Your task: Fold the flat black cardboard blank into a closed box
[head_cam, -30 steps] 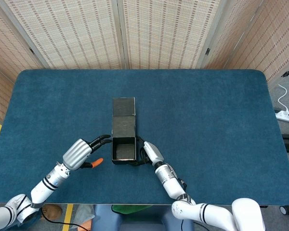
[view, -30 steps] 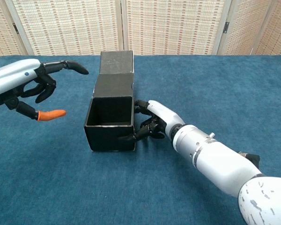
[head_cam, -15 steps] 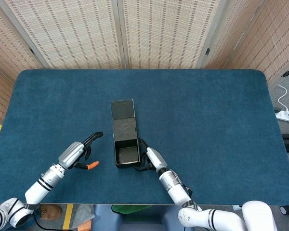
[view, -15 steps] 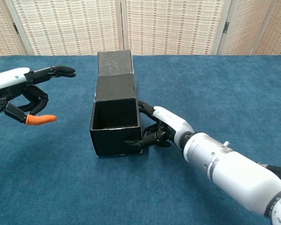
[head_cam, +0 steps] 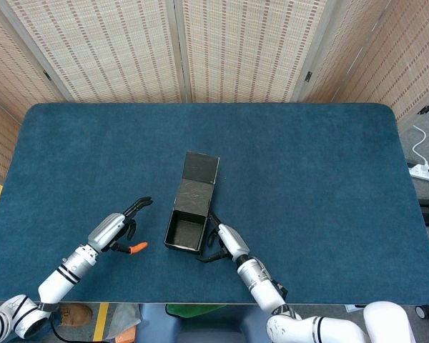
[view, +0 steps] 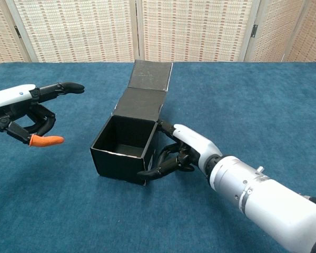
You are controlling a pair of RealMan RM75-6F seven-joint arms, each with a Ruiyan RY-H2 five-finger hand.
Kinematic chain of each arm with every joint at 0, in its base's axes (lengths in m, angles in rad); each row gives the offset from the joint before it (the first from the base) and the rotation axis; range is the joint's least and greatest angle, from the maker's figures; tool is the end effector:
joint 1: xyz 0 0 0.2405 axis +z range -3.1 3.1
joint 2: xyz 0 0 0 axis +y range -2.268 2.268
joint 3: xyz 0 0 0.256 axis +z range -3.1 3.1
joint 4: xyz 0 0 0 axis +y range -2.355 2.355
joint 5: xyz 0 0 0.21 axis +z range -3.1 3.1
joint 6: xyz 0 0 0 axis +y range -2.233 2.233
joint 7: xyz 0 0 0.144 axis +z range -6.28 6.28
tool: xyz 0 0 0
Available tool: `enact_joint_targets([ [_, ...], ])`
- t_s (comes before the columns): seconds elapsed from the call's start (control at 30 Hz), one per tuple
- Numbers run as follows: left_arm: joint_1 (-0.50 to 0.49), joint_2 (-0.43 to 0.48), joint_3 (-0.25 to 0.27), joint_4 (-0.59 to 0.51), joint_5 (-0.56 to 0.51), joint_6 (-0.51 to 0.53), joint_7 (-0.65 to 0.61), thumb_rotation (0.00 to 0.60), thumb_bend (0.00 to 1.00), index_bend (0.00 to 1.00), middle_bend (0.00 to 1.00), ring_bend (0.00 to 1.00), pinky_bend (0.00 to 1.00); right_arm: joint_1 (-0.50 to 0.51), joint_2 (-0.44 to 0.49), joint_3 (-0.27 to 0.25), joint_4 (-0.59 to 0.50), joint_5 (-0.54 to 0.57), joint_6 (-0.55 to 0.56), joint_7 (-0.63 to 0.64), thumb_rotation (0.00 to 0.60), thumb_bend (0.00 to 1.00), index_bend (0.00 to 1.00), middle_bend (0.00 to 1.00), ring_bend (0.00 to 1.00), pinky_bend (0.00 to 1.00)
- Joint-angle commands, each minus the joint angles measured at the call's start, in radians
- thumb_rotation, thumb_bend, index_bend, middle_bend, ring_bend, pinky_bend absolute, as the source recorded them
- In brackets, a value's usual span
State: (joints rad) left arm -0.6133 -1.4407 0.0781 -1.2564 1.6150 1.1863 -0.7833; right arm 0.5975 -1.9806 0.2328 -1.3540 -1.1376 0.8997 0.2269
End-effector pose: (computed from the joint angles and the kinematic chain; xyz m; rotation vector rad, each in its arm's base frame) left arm -0.2319 0.3017 0.0233 -1.7952 -1.5113 -1.3665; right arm -0.1026 -0.2691 -0.1359 1.4841 -1.9517 1.2990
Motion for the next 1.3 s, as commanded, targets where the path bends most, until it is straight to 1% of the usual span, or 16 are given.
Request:
enact_joint_targets([
  [0.03, -0.004, 0.003, 0.002, 0.0, -0.007, -0.027, -0.019, 0.6, 0.28, 0.0, 0.06, 0.71, 0.92, -0.014, 0.024, -0.004, -0.021, 0.007, 0.007, -0.008, 0.6, 0.0, 0.0, 0.0, 0.5, 1.0],
  [0.17, -0.017, -0.006, 0.006, 0.011, -0.019, -0.083, -0.078, 0.6, 0.22, 0.0, 0.02, 0.69, 0.92, -0.045, 0.093, -0.039, -0.085, -0.023, 0.025, -0.018, 0.6, 0.0, 0.0, 0.0, 0.5, 1.0],
  [0.3, -0.032, -0.039, -0.001, 0.051, -0.036, -0.138, -0.127, 0.6, 0.2, 0.0, 0.0, 0.67, 0.92, -0.083, 0.212, -0.068, -0.206, -0.079, 0.06, -0.009, 0.6, 0.0, 0.0, 0.0, 0.5, 1.0],
  [0.43, -0.057, -0.082, -0.016, 0.1, -0.054, -0.197, -0.204, 0.6, 0.2, 0.0, 0.0, 0.66, 0.92, -0.113, 0.339, -0.052, -0.351, -0.173, 0.137, 0.021, 0.6, 0.0, 0.0, 0.0, 0.5, 1.0],
  [0.53, -0.077, -0.111, -0.021, 0.136, -0.049, -0.225, -0.251, 0.6, 0.2, 0.0, 0.0, 0.66, 0.92, -0.122, 0.41, -0.028, -0.424, -0.215, 0.177, 0.033, 0.6, 0.0, 0.0, 0.0, 0.5, 1.0],
  [0.63, -0.095, -0.135, -0.021, 0.163, -0.035, -0.243, -0.292, 0.6, 0.19, 0.0, 0.0, 0.65, 0.92, -0.125, 0.454, -0.003, -0.463, -0.218, 0.198, 0.042, 0.6, 0.0, 0.0, 0.0, 0.5, 1.0],
  [0.77, -0.118, -0.165, -0.02, 0.193, -0.02, -0.261, -0.323, 0.6, 0.19, 0.0, 0.0, 0.65, 0.92, -0.121, 0.477, 0.014, -0.472, -0.192, 0.196, 0.049, 0.6, 0.0, 0.0, 0.0, 0.5, 1.0],
  [1.17, -0.168, -0.211, -0.004, 0.249, 0.006, -0.302, -0.421, 0.6, 0.19, 0.0, 0.0, 0.65, 0.92, -0.122, 0.482, -0.005, -0.452, -0.171, 0.195, 0.066, 0.6, 0.0, 0.0, 0.0, 0.51, 1.0],
  [1.23, -0.172, -0.223, -0.002, 0.263, 0.004, -0.308, -0.441, 0.6, 0.19, 0.0, 0.02, 0.65, 0.92, -0.123, 0.483, -0.007, -0.451, -0.168, 0.196, 0.073, 0.6, 0.0, 0.0, 0.0, 0.51, 1.0],
  [1.3, -0.174, -0.233, -0.004, 0.274, -0.003, -0.314, -0.464, 0.6, 0.2, 0.03, 0.07, 0.66, 0.92, -0.125, 0.482, -0.008, -0.448, -0.165, 0.2, 0.077, 0.6, 0.0, 0.0, 0.0, 0.51, 1.0],
])
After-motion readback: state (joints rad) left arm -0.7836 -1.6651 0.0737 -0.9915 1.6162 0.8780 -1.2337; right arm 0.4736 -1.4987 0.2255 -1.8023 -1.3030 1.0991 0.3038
